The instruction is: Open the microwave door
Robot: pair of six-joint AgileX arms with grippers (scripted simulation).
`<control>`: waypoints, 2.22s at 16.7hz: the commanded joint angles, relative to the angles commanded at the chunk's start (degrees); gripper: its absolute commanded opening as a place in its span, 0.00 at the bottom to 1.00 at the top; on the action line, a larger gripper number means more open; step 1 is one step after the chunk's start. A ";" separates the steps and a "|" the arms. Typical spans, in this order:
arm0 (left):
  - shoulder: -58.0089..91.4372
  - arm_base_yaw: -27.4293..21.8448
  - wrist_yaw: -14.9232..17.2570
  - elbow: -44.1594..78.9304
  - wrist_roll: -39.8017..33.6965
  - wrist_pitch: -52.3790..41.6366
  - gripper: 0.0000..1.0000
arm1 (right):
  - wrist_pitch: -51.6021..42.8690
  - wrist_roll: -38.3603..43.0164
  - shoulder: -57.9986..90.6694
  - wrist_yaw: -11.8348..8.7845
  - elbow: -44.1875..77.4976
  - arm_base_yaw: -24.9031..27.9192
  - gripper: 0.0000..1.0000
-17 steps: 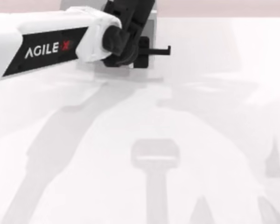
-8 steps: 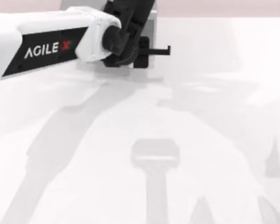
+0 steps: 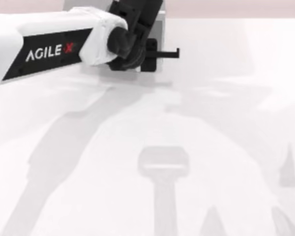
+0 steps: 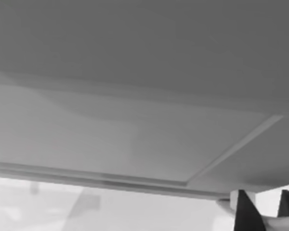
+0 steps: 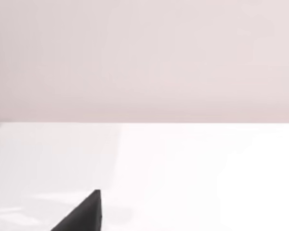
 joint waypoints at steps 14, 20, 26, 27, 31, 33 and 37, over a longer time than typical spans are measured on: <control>-2.76 1.15 2.24 -4.30 3.68 2.29 0.00 | 0.00 0.00 0.00 0.00 0.00 0.00 1.00; -2.76 1.15 2.24 -4.30 3.68 2.29 0.00 | 0.00 0.00 0.00 0.00 0.00 0.00 1.00; -2.76 1.15 2.24 -4.30 3.68 2.29 0.00 | 0.00 0.00 0.00 0.00 0.00 0.00 1.00; -2.76 1.15 2.24 -4.30 3.68 2.29 0.00 | 0.00 0.00 0.00 0.00 0.00 0.00 1.00; -2.76 1.15 2.24 -4.30 3.68 2.29 0.00 | 0.00 0.00 0.00 0.00 0.00 0.00 1.00; -2.66 0.67 2.66 -4.06 3.40 2.31 0.00 | 0.00 0.00 0.00 0.00 0.00 0.00 1.00; -3.78 1.22 3.59 -5.82 5.03 3.10 0.00 | 0.00 0.00 0.00 0.00 0.00 0.00 1.00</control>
